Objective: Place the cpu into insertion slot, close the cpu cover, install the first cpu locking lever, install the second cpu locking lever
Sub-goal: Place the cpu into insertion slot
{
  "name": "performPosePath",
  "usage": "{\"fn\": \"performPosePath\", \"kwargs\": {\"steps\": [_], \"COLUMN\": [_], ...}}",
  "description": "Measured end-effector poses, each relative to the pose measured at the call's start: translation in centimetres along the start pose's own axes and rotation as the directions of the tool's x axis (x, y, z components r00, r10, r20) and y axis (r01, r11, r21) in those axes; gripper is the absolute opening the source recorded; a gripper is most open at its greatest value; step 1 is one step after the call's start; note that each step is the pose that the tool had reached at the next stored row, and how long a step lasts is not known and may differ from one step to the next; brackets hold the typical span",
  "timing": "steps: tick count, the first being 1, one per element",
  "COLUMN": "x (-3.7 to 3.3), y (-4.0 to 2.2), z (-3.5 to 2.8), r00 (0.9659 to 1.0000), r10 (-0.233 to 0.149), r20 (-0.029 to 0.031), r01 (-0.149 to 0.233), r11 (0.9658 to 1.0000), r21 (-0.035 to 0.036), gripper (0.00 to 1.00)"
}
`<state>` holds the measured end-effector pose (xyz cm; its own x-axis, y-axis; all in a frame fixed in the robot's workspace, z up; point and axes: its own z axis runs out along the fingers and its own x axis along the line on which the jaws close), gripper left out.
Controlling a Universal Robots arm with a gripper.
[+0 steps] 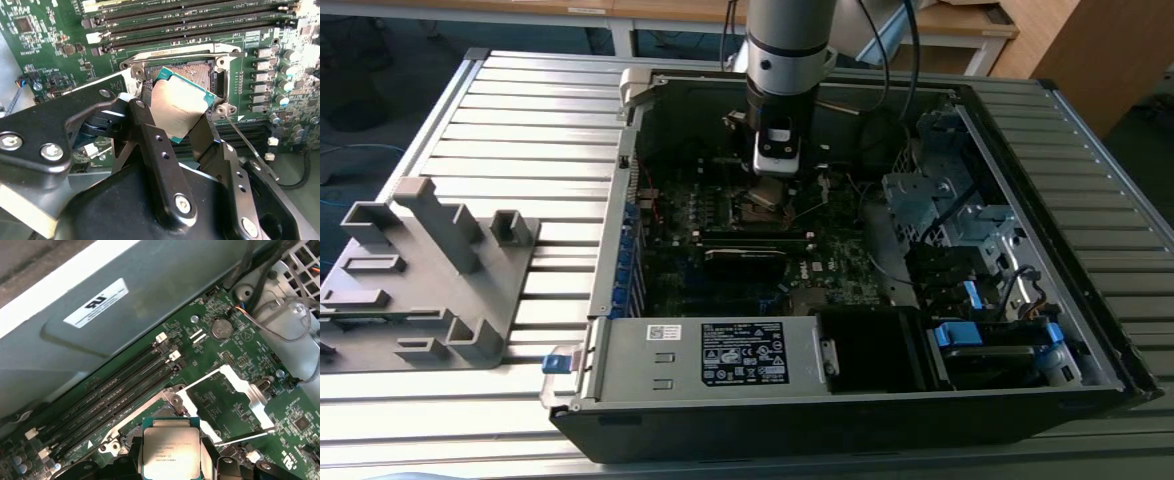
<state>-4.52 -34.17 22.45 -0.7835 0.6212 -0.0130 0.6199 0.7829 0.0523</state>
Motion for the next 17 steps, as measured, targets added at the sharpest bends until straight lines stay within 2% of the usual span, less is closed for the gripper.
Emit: {"fn": "performPosePath", "kwargs": {"steps": [2, 5, 7, 9, 11, 13, 17], "x": [0.0, 0.0, 0.0, 0.0, 0.0, 0.0, 0.0], "y": [0.0, 0.0, 0.0, 0.0, 0.0, 0.0, 0.0], "z": [0.02, 0.03, 0.04, 0.05, 0.05, 0.06, 0.08], "r00": [0.9995, 0.9968, 0.9935, 0.9887, 0.9827, 0.9751, 0.9567], "r10": [0.031, 0.08, 0.114, 0.15, 0.185, 0.221, 0.291], "r20": [0.0016, 0.0042, 0.006, 0.0079, 0.0099, 0.0119, 0.0158], "r01": [-0.031, -0.08, -0.114, -0.15, -0.185, -0.221, -0.291], "r11": [0.9995, 0.9968, 0.9935, 0.9887, 0.9827, 0.9752, 0.9568], "r21": [0.0003, 0.0007, 0.001, 0.0012, 0.0014, 0.0015, 0.0015], "gripper": [0.54, 0.54, 0.54, 0.54, 0.54, 0.54, 0.54]}}
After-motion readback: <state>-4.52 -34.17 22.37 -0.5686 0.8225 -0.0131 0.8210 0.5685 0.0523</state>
